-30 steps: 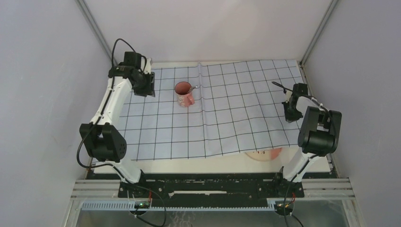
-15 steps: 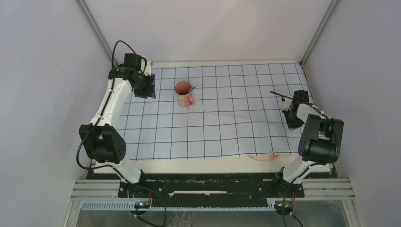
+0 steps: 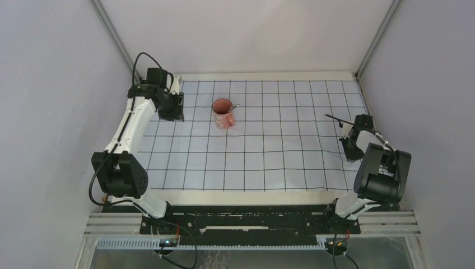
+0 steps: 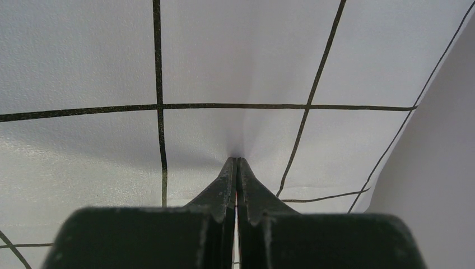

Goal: Set the dinner table for one person
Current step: Adjust the napkin at the center of the board.

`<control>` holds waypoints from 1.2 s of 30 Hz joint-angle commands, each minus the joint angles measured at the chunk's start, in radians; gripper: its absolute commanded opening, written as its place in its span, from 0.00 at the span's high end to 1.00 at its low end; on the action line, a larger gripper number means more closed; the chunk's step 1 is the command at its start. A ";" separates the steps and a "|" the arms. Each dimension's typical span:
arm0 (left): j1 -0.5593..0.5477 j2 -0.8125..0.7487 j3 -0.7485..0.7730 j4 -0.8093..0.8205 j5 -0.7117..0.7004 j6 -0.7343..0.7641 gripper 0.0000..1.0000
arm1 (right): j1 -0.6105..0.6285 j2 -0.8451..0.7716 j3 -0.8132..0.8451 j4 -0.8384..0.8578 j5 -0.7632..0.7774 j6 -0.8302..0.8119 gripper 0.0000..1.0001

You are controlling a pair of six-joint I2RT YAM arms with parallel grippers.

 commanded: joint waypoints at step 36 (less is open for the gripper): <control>0.080 -0.139 -0.285 0.169 0.276 0.057 0.55 | 0.367 -0.330 0.257 -0.068 -0.123 0.240 0.63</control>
